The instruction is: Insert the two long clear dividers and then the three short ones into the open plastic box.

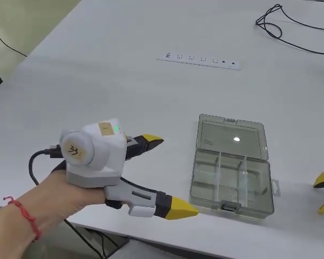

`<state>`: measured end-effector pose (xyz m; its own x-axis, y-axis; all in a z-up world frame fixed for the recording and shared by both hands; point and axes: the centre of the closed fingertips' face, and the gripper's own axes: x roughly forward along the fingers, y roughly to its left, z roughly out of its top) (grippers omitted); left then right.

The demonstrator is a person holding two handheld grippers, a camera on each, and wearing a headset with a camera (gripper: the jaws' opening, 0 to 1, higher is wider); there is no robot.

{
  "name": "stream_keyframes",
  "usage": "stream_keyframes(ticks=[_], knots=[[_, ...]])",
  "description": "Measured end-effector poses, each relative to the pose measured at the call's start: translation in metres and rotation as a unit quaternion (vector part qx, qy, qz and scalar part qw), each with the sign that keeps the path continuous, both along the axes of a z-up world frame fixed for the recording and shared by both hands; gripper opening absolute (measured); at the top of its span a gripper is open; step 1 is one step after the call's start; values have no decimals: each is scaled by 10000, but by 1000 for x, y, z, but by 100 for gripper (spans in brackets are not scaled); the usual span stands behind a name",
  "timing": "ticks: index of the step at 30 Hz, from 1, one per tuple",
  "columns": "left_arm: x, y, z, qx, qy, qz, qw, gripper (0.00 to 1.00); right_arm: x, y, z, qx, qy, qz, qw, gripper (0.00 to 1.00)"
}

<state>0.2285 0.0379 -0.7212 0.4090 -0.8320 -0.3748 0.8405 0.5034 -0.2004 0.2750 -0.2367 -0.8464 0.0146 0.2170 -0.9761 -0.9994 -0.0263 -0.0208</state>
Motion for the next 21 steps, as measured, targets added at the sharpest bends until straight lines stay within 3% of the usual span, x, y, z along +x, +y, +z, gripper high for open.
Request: stream_keyframes(ticks=[9,21], knots=[[-1,-1,2,-11,5,-10,10000,100,-1,4,8,116,-145,-54,9998,33],[5,-14,11,-35,49,-27,10000,98,-4,35,64,597,-803,-101,9949,33]])
